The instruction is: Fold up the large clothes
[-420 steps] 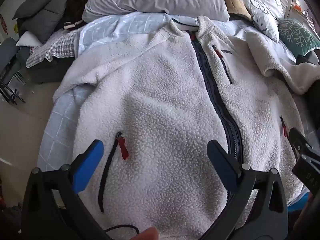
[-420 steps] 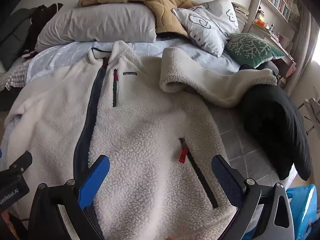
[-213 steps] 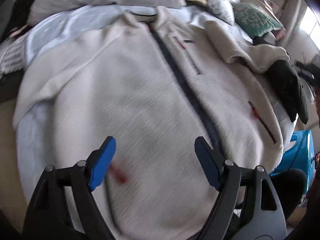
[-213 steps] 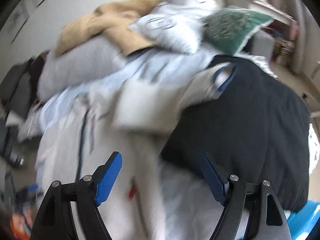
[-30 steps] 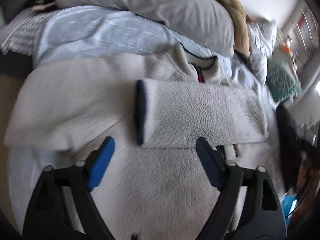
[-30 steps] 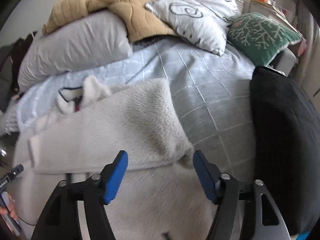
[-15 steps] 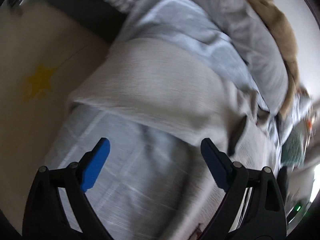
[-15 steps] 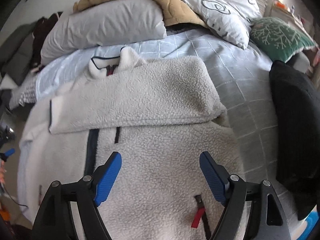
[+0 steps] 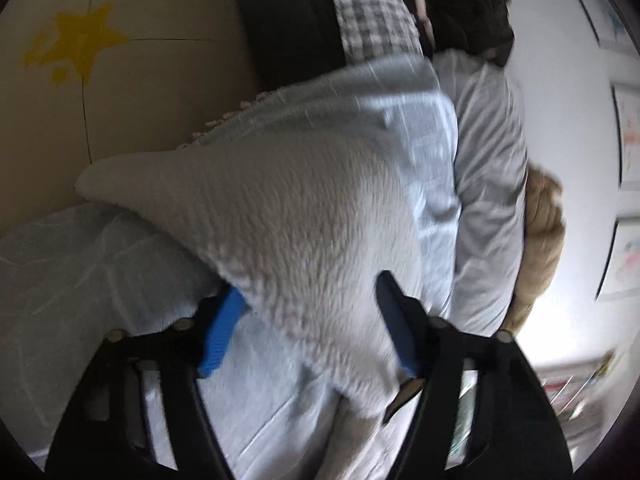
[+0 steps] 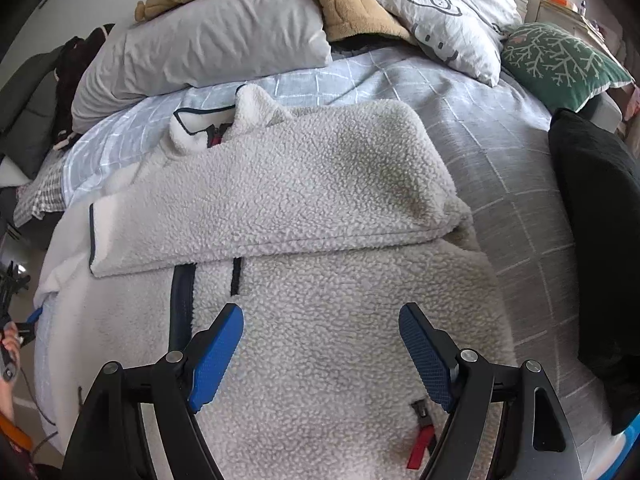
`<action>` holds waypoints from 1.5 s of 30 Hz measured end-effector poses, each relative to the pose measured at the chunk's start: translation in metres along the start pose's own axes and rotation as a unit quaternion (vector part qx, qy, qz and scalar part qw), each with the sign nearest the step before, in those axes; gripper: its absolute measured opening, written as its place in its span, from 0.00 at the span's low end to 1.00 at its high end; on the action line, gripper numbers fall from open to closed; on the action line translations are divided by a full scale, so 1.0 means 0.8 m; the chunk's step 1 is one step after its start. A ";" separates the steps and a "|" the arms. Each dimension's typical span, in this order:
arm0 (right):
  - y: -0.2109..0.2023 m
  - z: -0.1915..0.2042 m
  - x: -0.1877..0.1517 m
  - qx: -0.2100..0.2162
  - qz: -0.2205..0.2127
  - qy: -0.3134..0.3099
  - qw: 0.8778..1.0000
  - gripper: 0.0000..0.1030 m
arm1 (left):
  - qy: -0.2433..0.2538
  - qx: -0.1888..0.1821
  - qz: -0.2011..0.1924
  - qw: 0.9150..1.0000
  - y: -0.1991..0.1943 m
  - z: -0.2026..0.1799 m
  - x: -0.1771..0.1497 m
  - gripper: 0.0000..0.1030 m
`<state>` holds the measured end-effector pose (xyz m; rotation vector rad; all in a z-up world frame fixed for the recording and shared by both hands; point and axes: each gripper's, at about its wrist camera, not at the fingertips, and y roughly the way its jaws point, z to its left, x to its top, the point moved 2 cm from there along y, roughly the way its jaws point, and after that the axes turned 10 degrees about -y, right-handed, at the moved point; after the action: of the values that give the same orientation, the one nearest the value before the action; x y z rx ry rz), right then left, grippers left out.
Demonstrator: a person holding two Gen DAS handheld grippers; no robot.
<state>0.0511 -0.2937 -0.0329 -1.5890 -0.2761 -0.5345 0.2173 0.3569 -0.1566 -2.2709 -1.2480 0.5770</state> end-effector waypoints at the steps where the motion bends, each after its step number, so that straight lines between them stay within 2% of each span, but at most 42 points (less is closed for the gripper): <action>1: 0.002 0.002 0.000 0.001 0.002 -0.001 1.000 0.80 | -0.014 -0.005 -0.009 1.000 0.001 0.004 0.004 0.48; 2: 0.004 0.003 0.001 0.000 0.002 -0.001 1.000 0.80 | -0.020 -0.009 -0.015 1.000 0.002 0.005 0.009 0.25; 3: 0.005 0.005 0.001 0.000 0.003 -0.001 1.000 0.80 | -0.023 -0.005 -0.018 1.000 0.003 0.008 0.012 0.14; 6: 0.006 0.005 0.002 -0.007 0.001 -0.004 1.000 0.80 | -0.028 -0.009 -0.050 0.998 -0.003 0.001 0.008 0.14; 8: 0.006 0.004 0.002 -0.014 -0.002 -0.003 1.000 0.80 | 0.044 -0.004 -0.094 0.995 -0.018 -0.040 -0.008 0.14; 9: 0.005 0.002 0.003 -0.014 -0.003 -0.002 1.000 0.80 | 0.107 -0.004 -0.122 0.987 -0.031 -0.075 -0.024 0.13; 10: 0.005 0.000 0.003 -0.012 -0.004 0.000 1.000 0.80 | 0.146 -0.007 -0.137 0.980 -0.038 -0.097 -0.037 0.13; 12: 0.004 -0.003 0.004 -0.010 -0.006 0.006 1.000 0.80 | 0.230 -0.029 -0.161 0.959 -0.055 -0.146 -0.073 0.13; 15: 0.004 -0.008 0.006 -0.009 -0.008 0.010 1.000 0.80 | 0.345 -0.071 -0.171 0.920 -0.076 -0.209 -0.148 0.13; 19: 0.004 -0.011 0.008 -0.006 -0.008 0.014 1.000 0.80 | 0.482 -0.099 -0.135 0.860 -0.069 -0.258 -0.266 0.14; 21: 0.003 -0.012 0.008 -0.004 -0.009 0.015 1.000 0.80 | 0.528 -0.097 -0.097 0.838 -0.048 -0.263 -0.317 0.14; 22: 0.003 -0.013 0.008 -0.004 -0.008 0.016 1.000 0.80 | 0.549 -0.091 -0.073 0.827 -0.032 -0.261 -0.344 0.14; 24: 0.003 -0.014 0.008 -0.003 -0.008 0.019 1.000 0.80 | 0.576 -0.071 -0.023 0.814 0.005 -0.248 -0.383 0.15; 25: 0.004 -0.014 0.008 -0.004 -0.007 0.021 1.000 0.80 | 0.592 -0.045 0.014 0.805 0.037 -0.233 -0.407 0.15; 27: 0.007 -0.015 0.007 -0.005 -0.004 0.024 1.000 0.80 | 0.605 -0.002 0.065 0.794 0.080 -0.205 -0.431 0.18; 28: 0.009 -0.015 0.007 -0.005 -0.002 0.025 1.000 0.80 | 0.609 0.037 0.097 0.787 0.114 -0.183 -0.440 0.19; 29: 0.012 -0.014 0.007 -0.004 0.003 0.026 1.000 0.80 | 0.605 0.075 0.118 0.784 0.142 -0.162 -0.443 0.19; 30: 0.015 -0.013 0.007 -0.003 0.007 0.027 1.000 0.80 | 0.596 0.095 0.136 0.786 0.161 -0.143 -0.441 0.20; 31: 0.018 -0.010 0.007 0.000 0.013 0.026 1.000 0.80 | 0.590 0.074 0.124 0.794 0.162 -0.136 -0.439 0.21; 33: 0.021 -0.003 0.008 0.006 0.017 0.018 1.000 0.80 | 0.565 0.075 0.131 0.811 0.154 -0.144 -0.436 0.23; 34: 0.020 0.001 0.009 0.010 0.016 0.012 1.000 0.80 | 0.549 0.076 0.143 0.820 0.146 -0.150 -0.434 0.32; 35: 0.019 0.006 0.012 0.010 0.013 0.005 1.000 0.80 | 0.540 0.069 0.155 0.825 0.135 -0.156 -0.432 0.47; 37: 0.015 0.014 0.017 0.010 0.003 -0.003 1.000 0.80 | 0.541 0.064 0.159 0.824 0.104 -0.162 -0.430 0.61; 39: 0.015 0.019 0.021 0.017 -0.002 -0.004 1.000 0.80 | 0.550 0.060 0.156 0.818 0.083 -0.169 -0.431 0.62; 40: 0.018 0.024 0.023 0.023 -0.001 -0.003 1.000 0.80 | 0.549 0.056 0.151 0.820 0.072 -0.173 -0.424 0.64; 41: 0.021 0.027 0.023 0.028 0.001 -0.003 1.000 0.80 | 0.542 0.050 0.145 0.827 0.068 -0.176 -0.415 0.67; 42: 0.024 0.031 0.023 0.031 0.005 -0.003 1.000 0.80 | 0.527 0.040 0.138 0.837 0.064 -0.180 -0.401 0.72; 45: 0.031 0.042 0.025 0.038 0.010 -0.002 0.999 0.80 | 0.449 0.028 0.113 0.886 0.068 -0.185 -0.344 0.73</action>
<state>0.0865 -0.2660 -0.0454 -1.5184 -0.2803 -0.4996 0.2013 0.0641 -0.0352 -2.1966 -0.4917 -0.3661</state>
